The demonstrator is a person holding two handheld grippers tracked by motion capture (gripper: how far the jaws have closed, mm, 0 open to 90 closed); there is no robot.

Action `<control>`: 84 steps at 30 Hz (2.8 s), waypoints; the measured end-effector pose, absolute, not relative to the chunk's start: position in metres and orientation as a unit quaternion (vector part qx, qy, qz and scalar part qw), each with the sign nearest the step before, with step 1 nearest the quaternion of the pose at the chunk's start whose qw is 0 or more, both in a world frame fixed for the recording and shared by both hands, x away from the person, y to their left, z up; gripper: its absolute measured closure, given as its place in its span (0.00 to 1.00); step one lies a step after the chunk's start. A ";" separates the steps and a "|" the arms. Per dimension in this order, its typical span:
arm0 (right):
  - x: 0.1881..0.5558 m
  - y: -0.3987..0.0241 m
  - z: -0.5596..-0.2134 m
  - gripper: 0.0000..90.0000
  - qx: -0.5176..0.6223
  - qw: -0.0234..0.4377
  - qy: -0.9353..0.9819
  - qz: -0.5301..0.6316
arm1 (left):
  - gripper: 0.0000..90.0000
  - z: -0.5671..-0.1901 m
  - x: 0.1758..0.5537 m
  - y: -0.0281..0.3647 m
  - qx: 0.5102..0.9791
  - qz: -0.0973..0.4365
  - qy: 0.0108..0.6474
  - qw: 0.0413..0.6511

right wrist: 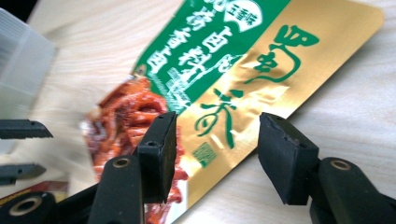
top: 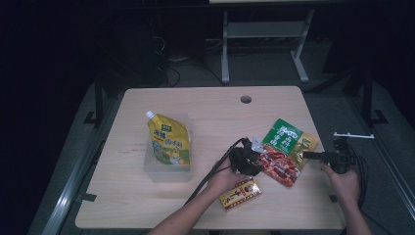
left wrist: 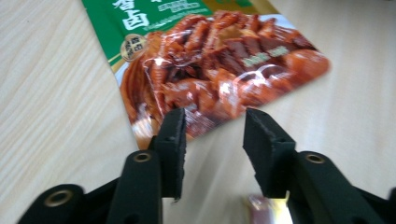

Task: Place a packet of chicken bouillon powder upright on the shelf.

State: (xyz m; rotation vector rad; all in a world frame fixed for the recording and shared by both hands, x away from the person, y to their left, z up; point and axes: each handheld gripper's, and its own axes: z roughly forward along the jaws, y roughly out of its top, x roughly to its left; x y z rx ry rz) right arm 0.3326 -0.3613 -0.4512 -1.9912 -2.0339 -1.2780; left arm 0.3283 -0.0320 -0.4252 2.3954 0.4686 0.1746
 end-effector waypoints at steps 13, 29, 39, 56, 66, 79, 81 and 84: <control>0.315 -0.330 -0.435 0.45 -0.590 0.015 -0.687 -0.424 | 0.41 -0.417 0.278 0.001 0.927 0.067 0.154 0.335; 0.308 -0.309 -0.434 0.42 -0.565 0.031 -0.696 -0.441 | 0.32 -0.431 0.251 0.030 0.934 0.067 0.154 0.314; 0.304 -0.297 -0.432 0.41 -0.550 0.033 -0.705 -0.448 | 0.32 -0.439 0.246 0.033 0.937 0.079 0.158 0.303; 0.300 -0.281 -0.428 0.39 -0.531 0.037 -0.718 -0.449 | 0.34 -0.448 0.246 0.032 0.942 0.074 0.171 0.279; 0.297 -0.268 -0.426 0.37 -0.516 0.044 -0.727 -0.451 | 0.36 -0.447 0.246 0.033 0.938 0.089 0.172 0.288; 0.297 -0.237 -0.429 0.30 -0.486 0.111 -0.724 -0.477 | 0.36 -0.420 0.259 0.038 0.898 0.143 0.221 0.354; 0.298 -0.234 -0.430 0.30 -0.486 0.122 -0.719 -0.483 | 0.36 -0.417 0.260 0.038 0.894 0.148 0.223 0.359; 0.300 -0.231 -0.432 0.31 -0.488 0.146 -0.705 -0.493 | 0.36 -0.413 0.261 0.037 0.889 0.157 0.227 0.366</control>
